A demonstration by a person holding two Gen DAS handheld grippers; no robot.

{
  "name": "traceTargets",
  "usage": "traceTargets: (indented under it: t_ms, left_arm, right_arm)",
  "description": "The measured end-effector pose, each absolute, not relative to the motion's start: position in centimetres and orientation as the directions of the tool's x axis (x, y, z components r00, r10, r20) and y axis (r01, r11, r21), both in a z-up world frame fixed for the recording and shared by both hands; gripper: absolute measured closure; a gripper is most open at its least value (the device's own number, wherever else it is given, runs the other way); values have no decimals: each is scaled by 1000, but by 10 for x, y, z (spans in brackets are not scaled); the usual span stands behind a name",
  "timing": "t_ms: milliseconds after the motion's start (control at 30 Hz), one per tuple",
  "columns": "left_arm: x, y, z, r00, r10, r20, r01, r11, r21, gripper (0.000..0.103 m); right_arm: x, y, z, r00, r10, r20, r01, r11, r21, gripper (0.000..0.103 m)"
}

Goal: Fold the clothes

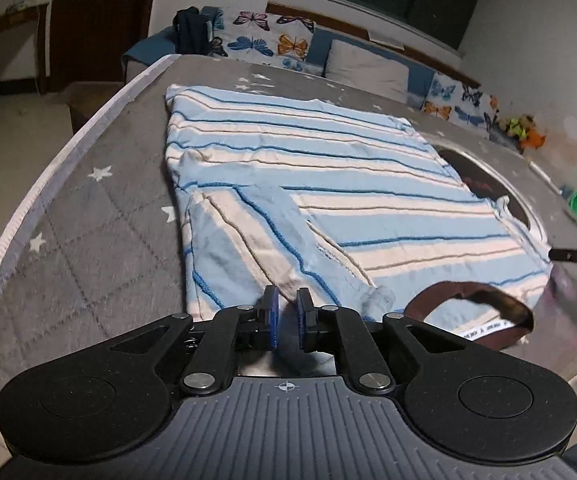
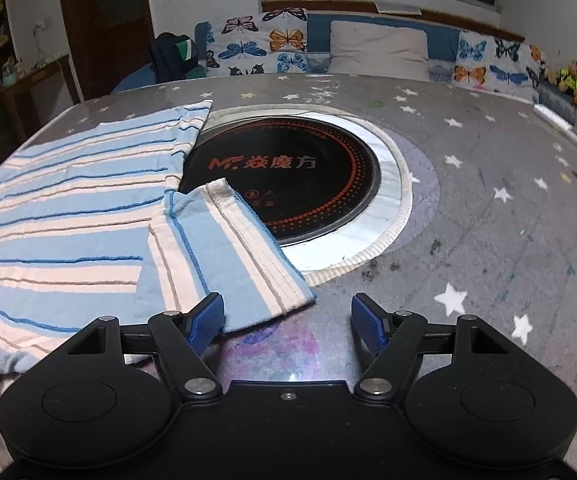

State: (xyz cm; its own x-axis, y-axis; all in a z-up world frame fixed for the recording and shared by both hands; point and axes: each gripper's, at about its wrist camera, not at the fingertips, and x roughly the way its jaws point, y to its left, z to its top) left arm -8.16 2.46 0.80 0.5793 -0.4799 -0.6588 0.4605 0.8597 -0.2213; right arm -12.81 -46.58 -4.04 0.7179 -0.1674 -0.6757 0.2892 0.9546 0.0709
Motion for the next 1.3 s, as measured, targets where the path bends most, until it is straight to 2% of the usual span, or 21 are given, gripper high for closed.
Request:
traceTargets:
  t_ms: [33, 67, 133, 200, 233, 300, 333, 367, 567, 800, 1100, 1300]
  left_arm:
    - [-82, 24, 8, 579, -480, -659, 462, 859, -220, 87]
    - [-82, 24, 9, 579, -480, -659, 462, 859, -221, 84]
    - [-83, 24, 9, 583, -478, -657, 461, 860, -218, 78]
    - [-84, 23, 9, 587, -475, -656, 461, 862, -211, 75]
    - [-84, 23, 9, 589, -473, -656, 461, 863, -208, 75]
    - [-85, 21, 10, 591, -469, -656, 461, 864, -202, 74]
    - [-86, 20, 10, 592, -467, -657, 461, 865, -200, 73]
    - [-86, 20, 10, 595, -465, -656, 461, 866, -196, 71]
    - [-90, 25, 13, 609, -449, -654, 454, 873, -177, 67]
    - [-92, 28, 14, 611, -446, -654, 443, 878, -184, 64]
    - [-94, 30, 15, 611, -447, -653, 443, 877, -186, 62]
    - [-93, 30, 15, 609, -448, -654, 442, 877, -189, 61]
  right_arm:
    - [-128, -466, -41, 719, -165, -675, 291, 953, 77, 32]
    - [-129, -467, -41, 719, -163, -675, 294, 952, 83, 40]
    - [-129, -467, -41, 721, -160, -675, 294, 952, 88, 45]
    - [-127, -466, -41, 723, -156, -673, 287, 954, 87, 55]
    - [-126, -465, -41, 724, -153, -672, 285, 955, 89, 62]
    - [-126, -466, -40, 728, -151, -669, 287, 953, 98, 82]
    - [-126, -467, -40, 732, -148, -666, 291, 950, 109, 89]
    - [-126, -468, -39, 737, -142, -660, 295, 947, 125, 91]
    - [-131, -460, -19, 795, -108, -598, 257, 951, 170, 93]
    - [-125, -417, 8, 836, 47, -547, 72, 978, 195, 93]
    - [-96, -364, -5, 786, 207, -582, -108, 974, 200, 93]
    - [-82, -351, -24, 738, 237, -631, -142, 970, 198, 91]
